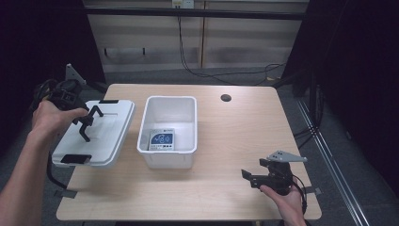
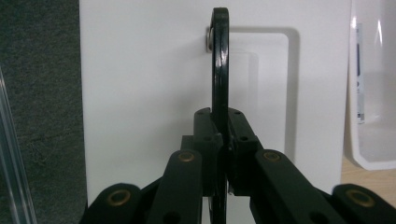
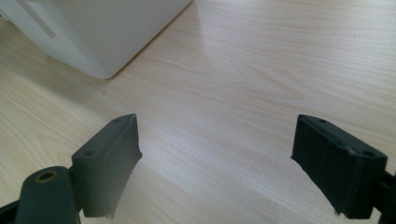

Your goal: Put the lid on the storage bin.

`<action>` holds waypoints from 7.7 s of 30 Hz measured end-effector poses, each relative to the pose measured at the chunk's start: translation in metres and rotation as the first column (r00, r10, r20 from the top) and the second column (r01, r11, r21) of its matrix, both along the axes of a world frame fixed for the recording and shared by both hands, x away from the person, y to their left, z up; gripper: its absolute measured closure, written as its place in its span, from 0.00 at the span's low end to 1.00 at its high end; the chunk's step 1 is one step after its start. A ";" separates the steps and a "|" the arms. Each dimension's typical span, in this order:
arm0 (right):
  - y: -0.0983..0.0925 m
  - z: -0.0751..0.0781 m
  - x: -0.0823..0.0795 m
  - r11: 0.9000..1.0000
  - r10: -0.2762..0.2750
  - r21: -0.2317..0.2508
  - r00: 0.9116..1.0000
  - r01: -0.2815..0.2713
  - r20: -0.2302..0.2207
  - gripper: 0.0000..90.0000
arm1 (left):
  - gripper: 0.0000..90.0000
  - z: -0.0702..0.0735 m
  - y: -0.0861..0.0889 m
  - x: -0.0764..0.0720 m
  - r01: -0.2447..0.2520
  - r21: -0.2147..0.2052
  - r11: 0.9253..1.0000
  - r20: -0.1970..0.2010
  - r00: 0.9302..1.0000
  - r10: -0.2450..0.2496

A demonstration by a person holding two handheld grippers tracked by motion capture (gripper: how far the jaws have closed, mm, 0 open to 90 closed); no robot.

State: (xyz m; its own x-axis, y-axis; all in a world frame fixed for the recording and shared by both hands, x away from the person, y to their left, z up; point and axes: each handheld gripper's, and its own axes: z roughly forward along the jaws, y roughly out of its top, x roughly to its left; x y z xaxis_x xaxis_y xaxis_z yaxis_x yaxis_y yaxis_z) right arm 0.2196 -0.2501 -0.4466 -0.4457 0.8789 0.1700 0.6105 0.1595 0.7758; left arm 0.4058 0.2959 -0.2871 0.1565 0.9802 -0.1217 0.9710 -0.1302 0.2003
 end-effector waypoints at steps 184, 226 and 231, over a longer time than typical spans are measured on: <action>0.001 0.000 -0.001 1.000 0.028 -0.002 1.000 -0.028 0.003 0.15 | 0.32 -0.031 -0.181 0.026 0.108 -0.240 0.965 0.113 0.990 -0.083; 0.001 -0.001 0.000 1.000 0.020 -0.012 1.000 -0.020 0.002 0.15 | 0.18 -0.050 -0.061 -0.032 0.377 -0.285 0.881 0.534 0.826 -0.181; 0.001 0.000 0.000 1.000 0.018 -0.009 1.000 -0.018 0.002 0.15 | 0.18 -0.056 -0.046 -0.043 0.375 -0.273 0.886 0.535 0.825 -0.184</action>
